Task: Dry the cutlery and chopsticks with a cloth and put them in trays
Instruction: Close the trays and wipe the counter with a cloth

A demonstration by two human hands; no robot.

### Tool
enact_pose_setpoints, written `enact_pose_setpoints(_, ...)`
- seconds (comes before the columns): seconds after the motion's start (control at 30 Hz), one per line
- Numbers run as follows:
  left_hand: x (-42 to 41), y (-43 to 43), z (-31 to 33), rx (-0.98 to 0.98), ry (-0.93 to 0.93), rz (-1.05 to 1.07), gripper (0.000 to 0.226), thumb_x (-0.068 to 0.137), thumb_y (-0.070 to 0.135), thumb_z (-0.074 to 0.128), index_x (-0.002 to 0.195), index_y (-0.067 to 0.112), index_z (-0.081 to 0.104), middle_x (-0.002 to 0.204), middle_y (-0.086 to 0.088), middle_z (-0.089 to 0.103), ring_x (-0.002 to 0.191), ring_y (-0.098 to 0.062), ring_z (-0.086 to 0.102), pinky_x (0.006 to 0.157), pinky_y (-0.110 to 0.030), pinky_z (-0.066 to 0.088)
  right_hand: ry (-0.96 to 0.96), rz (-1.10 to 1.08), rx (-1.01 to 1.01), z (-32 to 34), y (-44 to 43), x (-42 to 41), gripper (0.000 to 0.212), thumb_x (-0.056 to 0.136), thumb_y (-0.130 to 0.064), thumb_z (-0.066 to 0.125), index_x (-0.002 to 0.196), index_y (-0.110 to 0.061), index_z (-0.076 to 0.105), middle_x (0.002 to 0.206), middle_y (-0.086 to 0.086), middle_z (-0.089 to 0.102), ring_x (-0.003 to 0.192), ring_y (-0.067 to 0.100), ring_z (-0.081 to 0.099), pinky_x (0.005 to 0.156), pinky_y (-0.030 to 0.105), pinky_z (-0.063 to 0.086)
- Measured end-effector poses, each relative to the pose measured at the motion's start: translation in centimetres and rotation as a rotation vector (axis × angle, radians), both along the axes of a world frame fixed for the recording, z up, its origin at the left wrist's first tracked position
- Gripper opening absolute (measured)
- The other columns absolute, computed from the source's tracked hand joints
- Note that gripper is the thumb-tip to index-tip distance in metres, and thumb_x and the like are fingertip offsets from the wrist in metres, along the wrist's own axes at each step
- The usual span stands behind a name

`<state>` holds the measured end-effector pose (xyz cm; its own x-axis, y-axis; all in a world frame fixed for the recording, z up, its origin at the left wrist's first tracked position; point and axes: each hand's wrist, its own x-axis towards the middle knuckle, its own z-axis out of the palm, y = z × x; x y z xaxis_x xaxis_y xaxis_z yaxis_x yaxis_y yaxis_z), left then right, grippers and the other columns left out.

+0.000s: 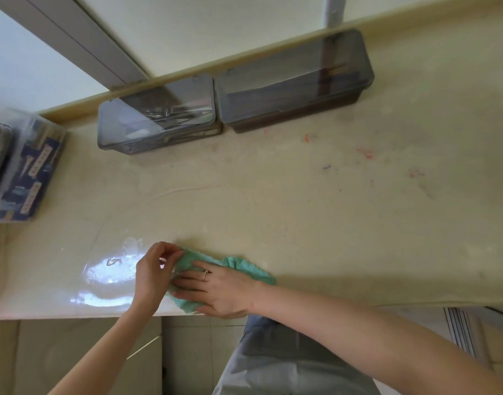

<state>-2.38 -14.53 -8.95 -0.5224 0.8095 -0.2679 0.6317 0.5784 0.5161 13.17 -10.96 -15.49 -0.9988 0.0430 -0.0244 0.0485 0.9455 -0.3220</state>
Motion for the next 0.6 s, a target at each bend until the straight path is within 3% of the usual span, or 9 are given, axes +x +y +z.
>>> enact_pose_setpoints(0.1, -0.6, -0.2, -0.2, 0.029, 0.092, -0.073, 0.009, 0.084, 0.009, 0.066, 0.09, 0.015, 0.062, 0.092, 0.002, 0.059, 0.076, -0.016, 0.059, 0.066, -0.023, 0.044, 0.002, 0.003, 0.053, -0.5, 0.0, 1.3, 0.055, 0.094, -0.036, 0.018, 0.145, -0.026, 0.037, 0.151, -0.002, 0.037, 0.141, 0.017, 0.029, 0.118, 0.041, 0.01)
enact_pose_setpoints(0.27, -1.9, -0.9, -0.7, -0.019, 0.191, -0.111, 0.034, 0.078, 0.012, 0.073, 0.11, 0.017, 0.06, 0.109, 0.0, 0.049, 0.085, -0.017, 0.058, 0.066, -0.037, 0.052, 0.07, -0.061, 0.049, -0.5, 0.3, 4.9, 0.052, 0.095, -0.034, 0.022, 0.142, -0.025, 0.042, 0.149, -0.003, 0.041, 0.139, 0.016, 0.035, 0.117, 0.039, 0.014)
enact_pose_setpoints(0.37, -2.1, -0.9, -1.0, -0.002, 0.135, -0.1, 0.037, 0.077, 0.01, 0.074, 0.111, 0.015, 0.06, 0.11, -0.001, 0.047, 0.087, -0.02, 0.057, 0.069, -0.033, 0.051, 0.084, -0.105, 0.068, -0.8, 0.5, 7.4, 0.052, 0.097, -0.036, 0.02, 0.145, -0.023, 0.038, 0.151, -0.002, 0.035, 0.142, 0.017, 0.029, 0.117, 0.04, 0.012)
enact_pose_setpoints(0.5, -2.0, -0.8, -1.3, 0.008, 0.061, -0.029, 0.037, 0.078, 0.009, 0.073, 0.112, 0.011, 0.058, 0.109, 0.001, 0.044, 0.088, -0.021, 0.054, 0.067, -0.004, 0.042, 0.107, -0.158, 0.076, -0.8, 0.8, 10.0, 0.051, 0.099, -0.036, 0.022, 0.147, -0.022, 0.031, 0.154, -0.001, 0.03, 0.143, 0.017, 0.024, 0.117, 0.04, 0.011)
enact_pose_setpoints(0.6, -1.8, -0.7, -1.4, 0.012, 0.066, -0.03, 0.038, 0.078, 0.009, 0.073, 0.113, 0.011, 0.058, 0.109, 0.001, 0.042, 0.089, -0.022, 0.054, 0.071, -0.016, 0.047, 0.113, -0.184, 0.073, -0.9, 0.9, 11.2, 0.05, 0.1, -0.037, 0.028, 0.148, -0.022, 0.029, 0.154, -0.002, 0.029, 0.144, 0.016, 0.022, 0.118, 0.04, 0.01)
